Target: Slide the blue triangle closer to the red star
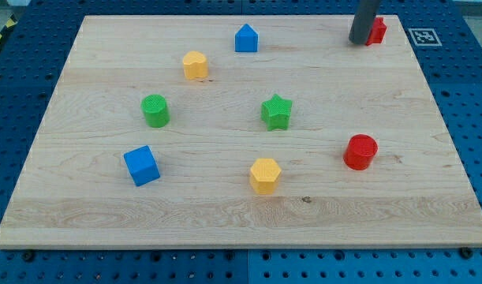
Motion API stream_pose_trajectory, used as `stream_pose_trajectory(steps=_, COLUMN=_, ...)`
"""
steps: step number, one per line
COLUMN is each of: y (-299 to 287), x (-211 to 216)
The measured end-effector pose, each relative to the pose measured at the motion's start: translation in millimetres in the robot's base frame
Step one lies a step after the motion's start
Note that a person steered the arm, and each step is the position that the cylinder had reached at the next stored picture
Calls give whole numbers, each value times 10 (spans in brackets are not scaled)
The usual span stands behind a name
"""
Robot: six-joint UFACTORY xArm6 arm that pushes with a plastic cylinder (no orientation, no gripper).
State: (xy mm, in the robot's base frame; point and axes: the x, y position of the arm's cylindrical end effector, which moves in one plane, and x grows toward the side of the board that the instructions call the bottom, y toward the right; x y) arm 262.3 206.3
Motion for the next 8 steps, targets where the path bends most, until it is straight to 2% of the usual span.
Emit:
stream_pose_trajectory(steps=1, y=-341, x=31)
stream_pose_trajectory(steps=2, y=-998, x=-47)
stream_pose_trajectory(steps=3, y=-1406, x=-502)
stream_pose_trajectory(steps=4, y=-2144, x=-540)
stream_pose_trajectory(steps=5, y=-2441, x=-209)
stream_pose_trajectory(steps=6, y=-2441, x=-51)
stream_pose_trajectory(steps=8, y=-2287, x=4)
